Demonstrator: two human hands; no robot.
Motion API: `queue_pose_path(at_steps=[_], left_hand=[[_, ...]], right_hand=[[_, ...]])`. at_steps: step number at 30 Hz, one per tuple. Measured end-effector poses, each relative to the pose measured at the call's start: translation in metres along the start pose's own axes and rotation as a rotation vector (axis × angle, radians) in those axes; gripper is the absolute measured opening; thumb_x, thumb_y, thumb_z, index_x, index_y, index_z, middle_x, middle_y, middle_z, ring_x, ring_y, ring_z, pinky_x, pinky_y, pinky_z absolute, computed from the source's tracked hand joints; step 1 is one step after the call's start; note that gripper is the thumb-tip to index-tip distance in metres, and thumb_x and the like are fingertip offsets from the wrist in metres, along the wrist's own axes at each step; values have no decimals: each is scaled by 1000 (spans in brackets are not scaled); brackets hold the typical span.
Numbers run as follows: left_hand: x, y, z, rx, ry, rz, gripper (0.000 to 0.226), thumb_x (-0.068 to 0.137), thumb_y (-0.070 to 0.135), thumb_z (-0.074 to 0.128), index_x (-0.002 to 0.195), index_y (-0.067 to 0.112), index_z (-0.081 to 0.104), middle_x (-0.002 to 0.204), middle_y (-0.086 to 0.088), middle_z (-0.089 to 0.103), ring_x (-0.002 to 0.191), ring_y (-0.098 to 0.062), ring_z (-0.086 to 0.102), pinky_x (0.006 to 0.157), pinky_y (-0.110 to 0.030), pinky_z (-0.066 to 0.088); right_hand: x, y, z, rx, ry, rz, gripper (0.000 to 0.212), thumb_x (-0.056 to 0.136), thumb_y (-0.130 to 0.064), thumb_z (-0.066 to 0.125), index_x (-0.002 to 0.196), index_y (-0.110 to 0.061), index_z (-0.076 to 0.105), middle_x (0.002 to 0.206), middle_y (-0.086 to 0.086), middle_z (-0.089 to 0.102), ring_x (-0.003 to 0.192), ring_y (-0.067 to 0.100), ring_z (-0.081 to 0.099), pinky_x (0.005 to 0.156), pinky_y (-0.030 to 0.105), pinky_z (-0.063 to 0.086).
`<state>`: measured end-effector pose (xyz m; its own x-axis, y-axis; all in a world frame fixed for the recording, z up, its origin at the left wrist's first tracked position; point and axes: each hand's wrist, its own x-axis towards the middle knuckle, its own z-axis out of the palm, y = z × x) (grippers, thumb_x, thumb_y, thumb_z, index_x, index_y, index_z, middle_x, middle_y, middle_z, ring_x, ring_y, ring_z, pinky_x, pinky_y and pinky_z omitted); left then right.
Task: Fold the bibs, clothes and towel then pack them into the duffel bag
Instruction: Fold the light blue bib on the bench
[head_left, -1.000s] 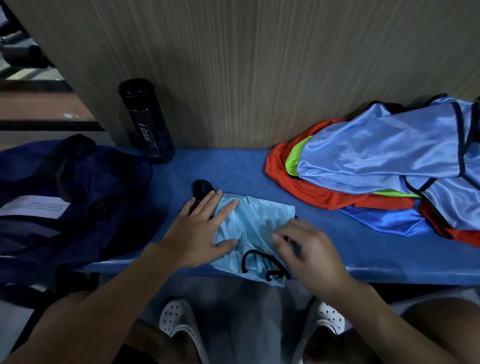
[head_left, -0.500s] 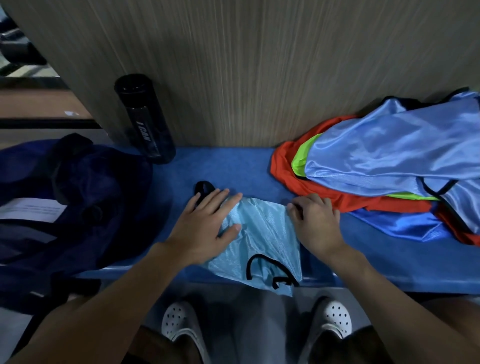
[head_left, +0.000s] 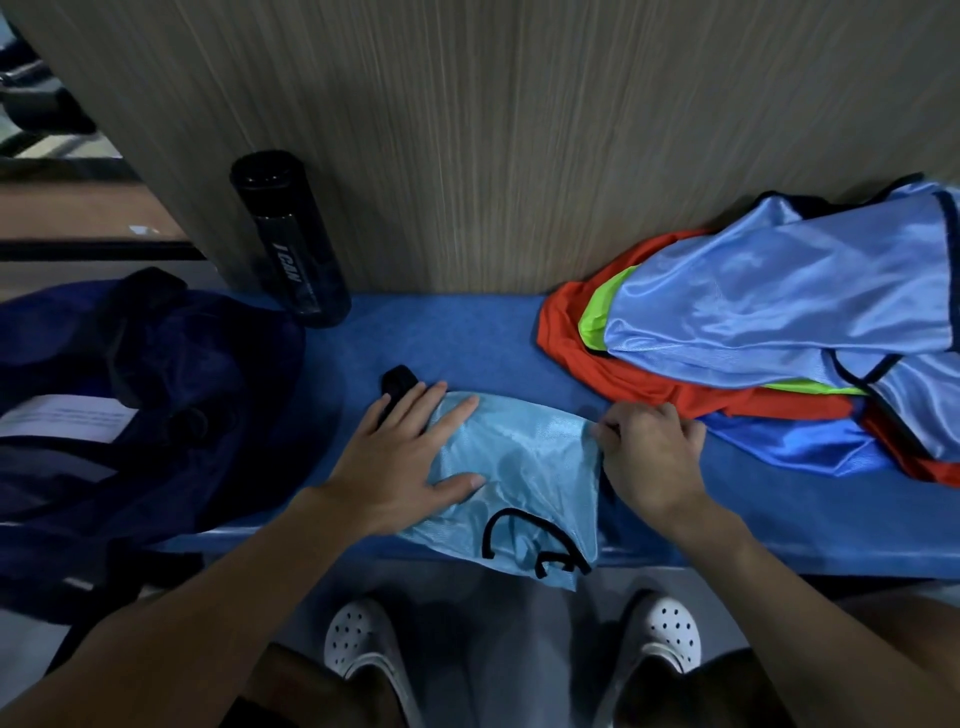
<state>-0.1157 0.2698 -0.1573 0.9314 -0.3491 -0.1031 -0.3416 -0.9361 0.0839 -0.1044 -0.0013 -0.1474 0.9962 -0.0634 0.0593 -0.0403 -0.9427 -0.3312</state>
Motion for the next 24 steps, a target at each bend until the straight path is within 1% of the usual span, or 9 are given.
queue_pose_path(at_steps=[2, 4, 7, 10, 11, 14, 16, 19, 24], left_hand=[[-2, 2, -3, -22, 32, -5, 86, 81, 83, 13, 155, 44, -7, 167, 5, -6, 152, -12, -14, 123, -45, 0], [-2, 6, -8, -68, 161, 24, 83, 86, 78, 19, 157, 37, 7, 167, 4, 3, 153, -11, -7, 123, -47, 4], [-3, 12, -7, -72, 284, 142, 79, 94, 69, 25, 157, 21, 25, 164, 2, 19, 153, -10, 7, 123, -46, 13], [-6, 12, 1, -58, 159, 140, 80, 93, 70, 18, 158, 24, 17, 166, 2, 4, 153, -9, -2, 124, -41, 9], [-8, 10, 3, -44, 110, 119, 83, 90, 72, 15, 159, 27, 9, 166, 2, -5, 152, -9, -9, 124, -39, 5], [-13, 3, 6, -18, 32, 80, 87, 84, 79, 13, 157, 36, -8, 164, 3, -22, 148, -7, -23, 124, -34, -4], [-15, 0, 6, -35, 23, 60, 88, 82, 81, 15, 155, 40, -13, 163, 4, -23, 148, -8, -26, 123, -31, -8], [-15, -4, 8, -51, 38, 45, 88, 80, 82, 15, 153, 42, -14, 163, 5, -22, 147, -8, -26, 121, -29, -12], [8, -21, 8, -57, 46, 3, 90, 78, 83, 10, 154, 42, -14, 164, 4, -20, 149, -11, -23, 123, -34, -6]], right_hand=[[-7, -5, -5, 48, 106, -121, 19, 94, -30, 53, 106, -20, 63, 109, 1, 57, 106, 26, 48, 90, 40, 29], [-16, -16, -11, 125, 161, -291, 41, 95, -39, 47, 126, -14, 58, 126, 4, 54, 118, 25, 47, 98, 38, 32], [-34, -42, -9, 192, 23, -363, 70, 95, -55, 25, 144, -8, 44, 152, 9, 39, 142, 22, 30, 117, 35, 19], [-55, -52, 15, 31, -131, -388, 92, 90, -70, -2, 154, -11, 24, 163, 8, 15, 151, 18, 6, 123, 39, 2], [-59, -49, 23, -31, -138, -393, 93, 90, -71, -4, 154, -10, 24, 163, 9, 15, 151, 19, 7, 122, 41, 3], [-65, -39, 36, -159, -148, -412, 80, 97, -66, 19, 150, -8, 35, 159, 14, 27, 148, 25, 21, 118, 47, 14], [-61, -35, 39, -185, -140, -431, 79, 96, -65, 27, 150, -9, 35, 158, 14, 28, 148, 27, 24, 117, 47, 15], [-52, -36, 39, -198, -144, -459, 81, 94, -66, 27, 151, -9, 34, 159, 15, 26, 148, 27, 24, 117, 46, 16], [-12, -43, 38, -224, -256, -504, 90, 87, -72, 5, 156, -15, 4, 164, 8, -7, 151, 19, -10, 122, 44, -1]])
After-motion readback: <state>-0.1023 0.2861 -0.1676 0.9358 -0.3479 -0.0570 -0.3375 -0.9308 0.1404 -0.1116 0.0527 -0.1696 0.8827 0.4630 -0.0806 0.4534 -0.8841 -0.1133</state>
